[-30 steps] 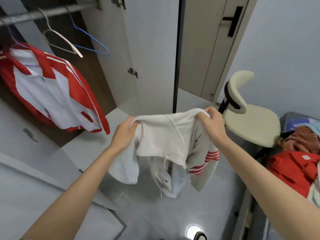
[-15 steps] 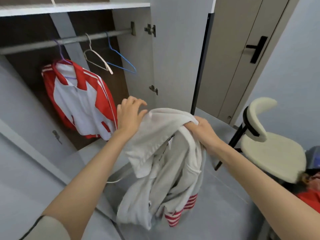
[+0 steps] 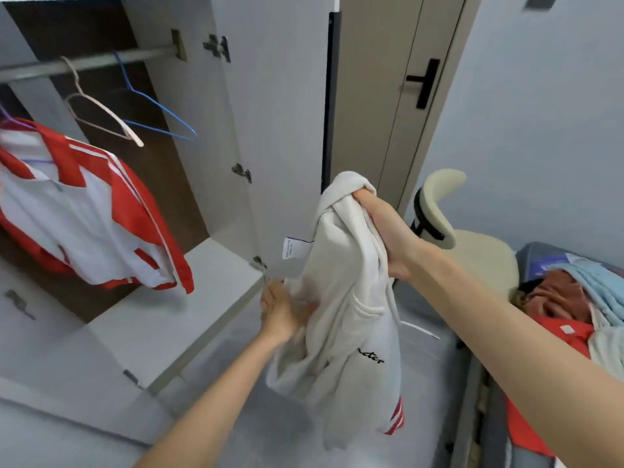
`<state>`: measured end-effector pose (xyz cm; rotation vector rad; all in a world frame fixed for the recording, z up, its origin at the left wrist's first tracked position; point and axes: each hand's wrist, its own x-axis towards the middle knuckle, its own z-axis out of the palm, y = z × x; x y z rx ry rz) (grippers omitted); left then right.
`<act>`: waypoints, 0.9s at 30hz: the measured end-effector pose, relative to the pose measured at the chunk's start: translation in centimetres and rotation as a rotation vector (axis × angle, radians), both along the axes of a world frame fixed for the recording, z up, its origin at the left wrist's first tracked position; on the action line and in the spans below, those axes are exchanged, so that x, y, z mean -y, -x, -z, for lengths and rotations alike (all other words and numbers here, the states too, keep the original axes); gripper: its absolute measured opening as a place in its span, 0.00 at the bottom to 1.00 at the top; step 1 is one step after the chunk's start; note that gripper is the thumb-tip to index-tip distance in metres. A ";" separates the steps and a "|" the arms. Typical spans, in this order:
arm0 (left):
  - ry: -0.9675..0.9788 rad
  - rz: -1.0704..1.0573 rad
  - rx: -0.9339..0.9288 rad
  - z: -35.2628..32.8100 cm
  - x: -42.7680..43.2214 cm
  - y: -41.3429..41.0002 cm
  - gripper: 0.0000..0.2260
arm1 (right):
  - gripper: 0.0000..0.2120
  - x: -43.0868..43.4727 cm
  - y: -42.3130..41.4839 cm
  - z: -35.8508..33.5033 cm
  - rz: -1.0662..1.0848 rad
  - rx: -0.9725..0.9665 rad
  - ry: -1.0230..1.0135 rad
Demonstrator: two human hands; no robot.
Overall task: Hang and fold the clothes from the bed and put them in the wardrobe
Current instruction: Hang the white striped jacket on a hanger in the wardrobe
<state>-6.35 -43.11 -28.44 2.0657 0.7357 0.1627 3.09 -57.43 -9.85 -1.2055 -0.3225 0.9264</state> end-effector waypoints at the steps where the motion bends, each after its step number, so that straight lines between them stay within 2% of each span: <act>1: -0.030 -0.040 0.026 0.2 0.1 -0.8 0.37 | 0.24 0.9 0.0 0.1 0.017 -0.005 -0.010; 2: -0.056 -0.011 0.050 0.5 0.1 -1.7 0.36 | 0.25 1.8 -0.2 0.3 0.052 0.001 -0.015; 5: -0.092 0.206 0.022 1.4 0.8 -4.4 0.14 | 0.22 5.1 -0.8 0.4 0.247 0.047 0.015; 7: -0.093 0.153 0.036 1.5 1.4 -6.2 0.06 | 0.17 7.8 -2.3 1.0 0.480 0.053 0.085; 10: -0.104 0.003 0.048 0.5 1.6 -8.6 0.08 | 0.11 12.7 -5.0 3.0 0.824 0.113 0.370; 12: -0.115 -0.018 0.115 -0.9 2.0 -10.6 0.09 | 0.10 16.0 -6.9 5.4 0.927 0.145 0.570; 15: -0.289 -0.002 0.288 -3.5 3.9 -14.5 0.11 | 0.08 19.8 -9.6 9.5 0.989 0.189 0.760; 17: -0.379 0.014 0.350 -4.9 5.8 -17.3 0.13 | 0.02 21.8 -11.7 11.8 0.992 0.267 0.769; 18: -0.388 0.023 0.361 -5.4 6.8 -18.7 0.13 | 0.04 22.7 -12.7 12.6 0.972 0.296 0.753; 21: -0.350 0.044 0.347 -6.2 9.5 -23.0 0.12 | 0.17 25.4 -15.9 13.7 0.822 0.451 0.754; 23: -0.291 0.019 0.297 -6.6 11.2 -25.7 0.10 | 0.18 26.9 -18.3 13.7 0.793 0.560 0.803; 27: -0.179 -0.044 0.198 -7.6 14.5 -30.9 0.05 | 0.17 29.9 -22.8 12.9 0.931 0.683 0.918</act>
